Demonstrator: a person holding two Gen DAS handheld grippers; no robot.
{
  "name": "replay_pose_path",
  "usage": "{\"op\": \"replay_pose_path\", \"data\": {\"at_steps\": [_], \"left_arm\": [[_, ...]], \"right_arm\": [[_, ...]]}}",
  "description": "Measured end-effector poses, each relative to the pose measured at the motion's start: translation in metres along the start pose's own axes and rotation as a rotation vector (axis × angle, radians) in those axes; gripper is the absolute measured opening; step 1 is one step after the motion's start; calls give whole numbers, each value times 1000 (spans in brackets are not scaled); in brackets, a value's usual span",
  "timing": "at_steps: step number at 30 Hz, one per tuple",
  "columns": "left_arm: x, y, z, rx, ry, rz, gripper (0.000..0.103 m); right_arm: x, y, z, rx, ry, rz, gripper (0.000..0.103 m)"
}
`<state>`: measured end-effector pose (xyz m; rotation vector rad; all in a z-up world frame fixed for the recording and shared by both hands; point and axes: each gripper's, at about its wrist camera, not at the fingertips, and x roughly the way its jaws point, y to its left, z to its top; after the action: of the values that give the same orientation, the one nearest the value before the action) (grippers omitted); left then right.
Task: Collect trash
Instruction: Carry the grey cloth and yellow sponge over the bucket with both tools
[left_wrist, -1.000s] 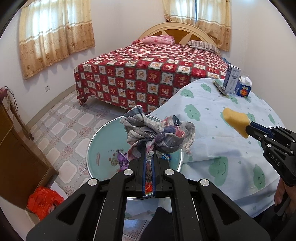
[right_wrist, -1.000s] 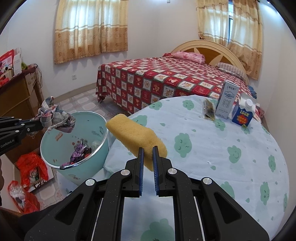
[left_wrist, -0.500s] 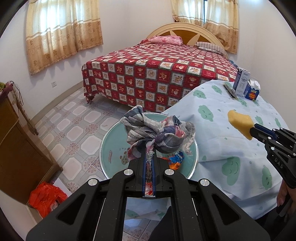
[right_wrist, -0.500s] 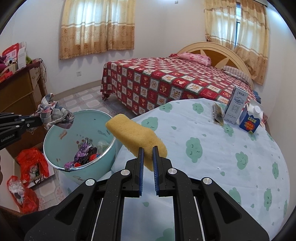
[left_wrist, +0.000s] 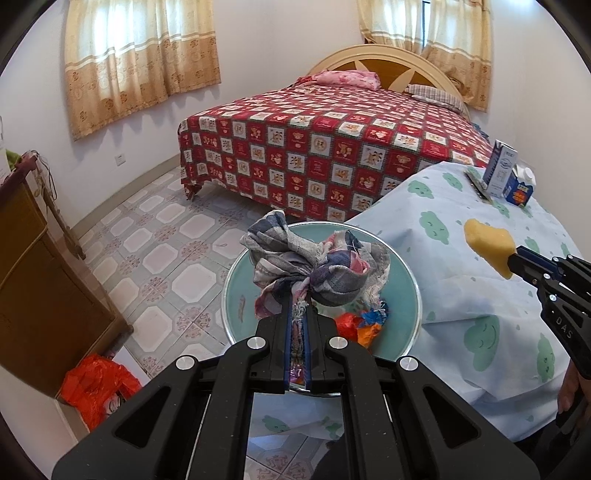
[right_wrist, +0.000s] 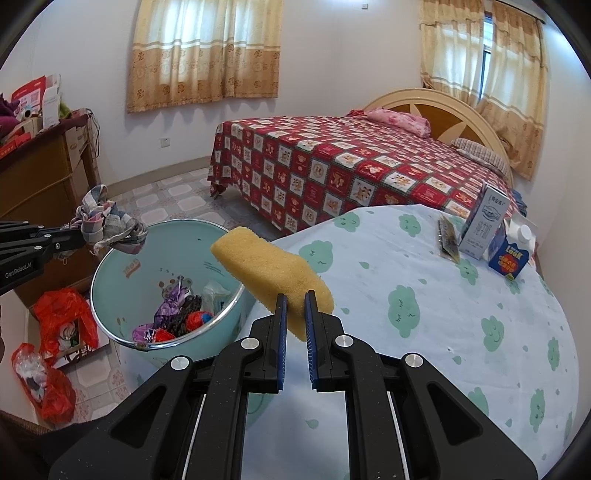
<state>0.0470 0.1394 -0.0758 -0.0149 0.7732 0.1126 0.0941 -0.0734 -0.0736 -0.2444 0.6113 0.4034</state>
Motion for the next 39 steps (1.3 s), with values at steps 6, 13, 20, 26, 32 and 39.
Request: {"op": "replay_pose_path", "data": {"at_steps": [6,13,20,26,32,39], "left_arm": [[2,12,0,-20,3,17,4],[2,21,1,-33,-5,35,4],[5,27,1,-45,-1,46,4],[6,34,2,-58,-5,63,4],[8,40,2,-69,-4,73,4],[10,45,2,-83,-1,82,4]], "right_arm": [[3,7,5,-17,-2,4,10],[8,15,10,-38,1,10,10],[13,22,14,-54,4,18,10],[16,26,18,-63,5,22,10],[21,32,19,-76,9,29,10],[25,38,23,-91,13,35,10]]}}
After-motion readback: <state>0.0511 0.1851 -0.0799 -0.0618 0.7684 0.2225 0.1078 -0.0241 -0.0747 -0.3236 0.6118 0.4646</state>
